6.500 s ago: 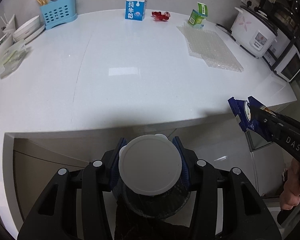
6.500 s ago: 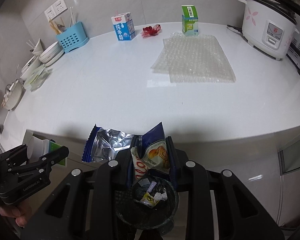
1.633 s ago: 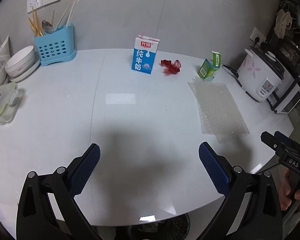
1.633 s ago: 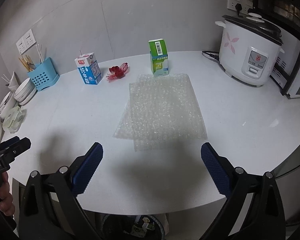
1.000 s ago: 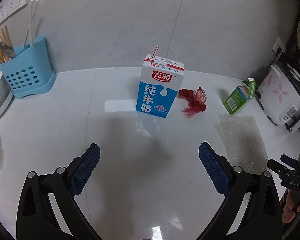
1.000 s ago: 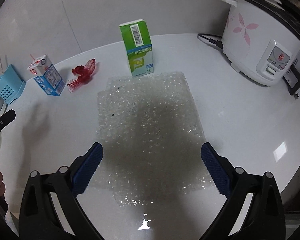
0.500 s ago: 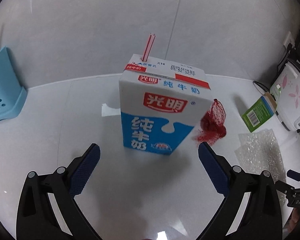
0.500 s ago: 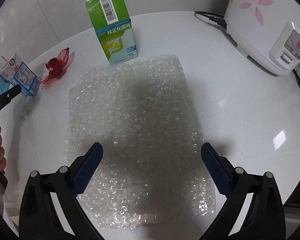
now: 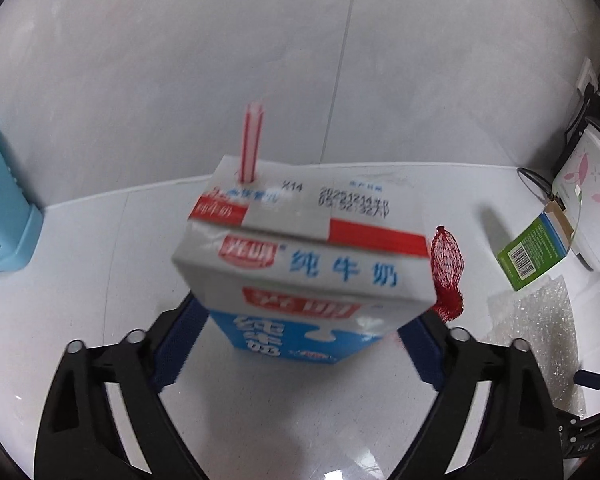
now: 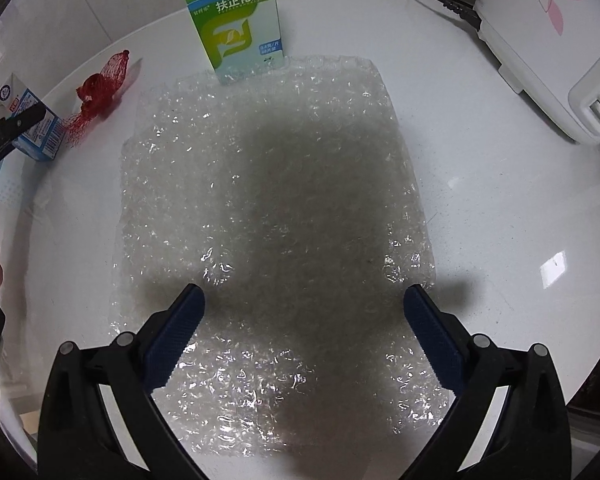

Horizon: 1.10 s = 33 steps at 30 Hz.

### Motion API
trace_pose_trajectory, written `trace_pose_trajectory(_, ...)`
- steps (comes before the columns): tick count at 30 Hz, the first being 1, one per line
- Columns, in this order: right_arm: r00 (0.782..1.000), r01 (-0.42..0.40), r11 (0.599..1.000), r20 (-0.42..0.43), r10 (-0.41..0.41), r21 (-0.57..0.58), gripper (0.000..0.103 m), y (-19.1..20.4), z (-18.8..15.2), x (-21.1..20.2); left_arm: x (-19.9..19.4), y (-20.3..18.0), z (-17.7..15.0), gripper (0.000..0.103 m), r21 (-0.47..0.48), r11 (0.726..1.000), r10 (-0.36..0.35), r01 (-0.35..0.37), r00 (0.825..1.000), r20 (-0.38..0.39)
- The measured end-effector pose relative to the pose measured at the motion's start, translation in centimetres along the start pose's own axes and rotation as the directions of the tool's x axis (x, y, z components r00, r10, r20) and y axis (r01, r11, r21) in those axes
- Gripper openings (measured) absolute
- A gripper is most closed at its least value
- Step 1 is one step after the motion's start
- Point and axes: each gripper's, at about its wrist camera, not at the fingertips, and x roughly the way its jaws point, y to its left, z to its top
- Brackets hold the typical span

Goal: Collect trash
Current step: 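Grasp the milk carton with left tool while right tool grasps bubble wrap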

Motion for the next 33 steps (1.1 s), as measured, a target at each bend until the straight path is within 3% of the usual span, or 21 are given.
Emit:
trace_pose_trajectory(3,1.000,0.007,1.000,-0.003,-0.007,-0.002,0.095,0.0,-0.1,0.1,0.1,0.0,0.3,0.066,0.003,1.000,-0.007,0.007,1.000,0.000)
trace_pose_trajectory(12,1.000,0.010,1.000,-0.029,-0.010,0.010,0.090,0.2,0.1,0.0,-1.0,0.0,0.2,0.064,0.005,1.000,-0.011,0.011,1.000,0.011)
trace_pose_trajectory(17,0.999,0.011,1.000,-0.037,-0.011,0.017,0.082,0.5,0.1,-0.2,-2.0,-0.5,-0.2,0.064,0.004,1.000,-0.015,0.015,1.000,0.009)
trace_pose_trajectory(20,0.999,0.012,1.000,-0.030,-0.011,0.023,0.071,0.5,-0.1,-0.7,-2.8,-0.7,-0.6,0.064,0.000,1.000,-0.022,0.022,1.000,0.001)
trace_pose_trajectory(23,1.000,0.007,0.999,-0.023,-0.007,0.033,0.050,0.5,-0.3,-1.3,-3.8,-0.9,-1.2,0.064,0.006,1.000,-0.019,0.019,1.000,-0.001)
trace_pose_trajectory(25,1.000,0.003,0.999,-0.020,-0.002,0.036,0.031,0.5,-0.5,-1.7,-5.1,-0.2,-1.9,0.064,0.003,1.000,-0.022,0.022,1.000,-0.002)
trace_pose_trajectory(28,1.000,0.000,0.999,-0.011,0.001,0.034,0.015,0.9,-0.5,-2.0,-6.4,-0.2,-2.7,0.064,0.002,1.000,-0.023,0.023,1.000,-0.003)
trace_pose_trajectory(33,1.000,0.013,0.999,0.009,-0.014,0.040,0.009,0.9,-1.4,-3.0,-8.4,-0.1,-3.9,0.064,-0.001,1.000,-0.016,0.016,1.000,-0.003)
